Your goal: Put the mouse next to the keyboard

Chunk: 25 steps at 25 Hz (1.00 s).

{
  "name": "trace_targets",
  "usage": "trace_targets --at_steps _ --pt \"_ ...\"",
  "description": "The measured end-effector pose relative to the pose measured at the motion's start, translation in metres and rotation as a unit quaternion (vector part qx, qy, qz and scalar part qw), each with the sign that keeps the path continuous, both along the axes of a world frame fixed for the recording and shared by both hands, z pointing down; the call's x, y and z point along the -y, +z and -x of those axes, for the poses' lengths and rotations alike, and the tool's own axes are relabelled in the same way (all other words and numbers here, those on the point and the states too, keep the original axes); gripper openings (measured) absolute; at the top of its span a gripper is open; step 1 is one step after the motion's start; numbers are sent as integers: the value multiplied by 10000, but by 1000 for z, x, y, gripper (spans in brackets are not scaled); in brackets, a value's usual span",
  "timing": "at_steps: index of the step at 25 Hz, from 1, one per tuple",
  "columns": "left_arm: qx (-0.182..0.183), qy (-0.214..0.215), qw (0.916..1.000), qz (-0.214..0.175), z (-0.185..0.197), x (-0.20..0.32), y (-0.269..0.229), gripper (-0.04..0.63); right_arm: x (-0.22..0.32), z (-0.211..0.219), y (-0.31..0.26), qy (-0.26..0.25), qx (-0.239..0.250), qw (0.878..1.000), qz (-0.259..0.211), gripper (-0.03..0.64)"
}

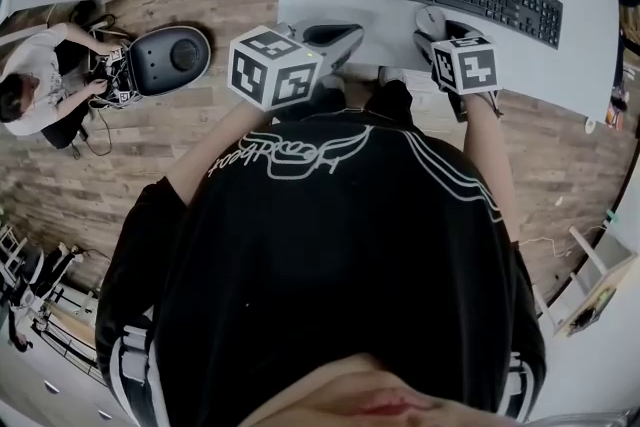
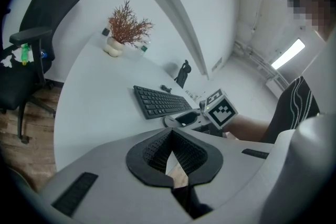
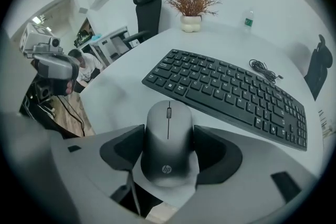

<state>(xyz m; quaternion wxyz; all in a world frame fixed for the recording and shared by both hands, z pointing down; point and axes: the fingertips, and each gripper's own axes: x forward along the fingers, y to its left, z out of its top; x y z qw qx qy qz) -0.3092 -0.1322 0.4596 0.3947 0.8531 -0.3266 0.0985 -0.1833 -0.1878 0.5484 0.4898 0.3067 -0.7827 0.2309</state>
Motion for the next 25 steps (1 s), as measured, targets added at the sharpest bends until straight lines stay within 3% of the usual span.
trace_targets --at_steps 11,25 --pt "-178 -227 9995 96 0 -3 4 6 2 -9 1 16 -176 9997 185 256" --pt "-95 -337 9994 67 8 -1 4 6 0 1 -2 46 64 9970 -776 258"
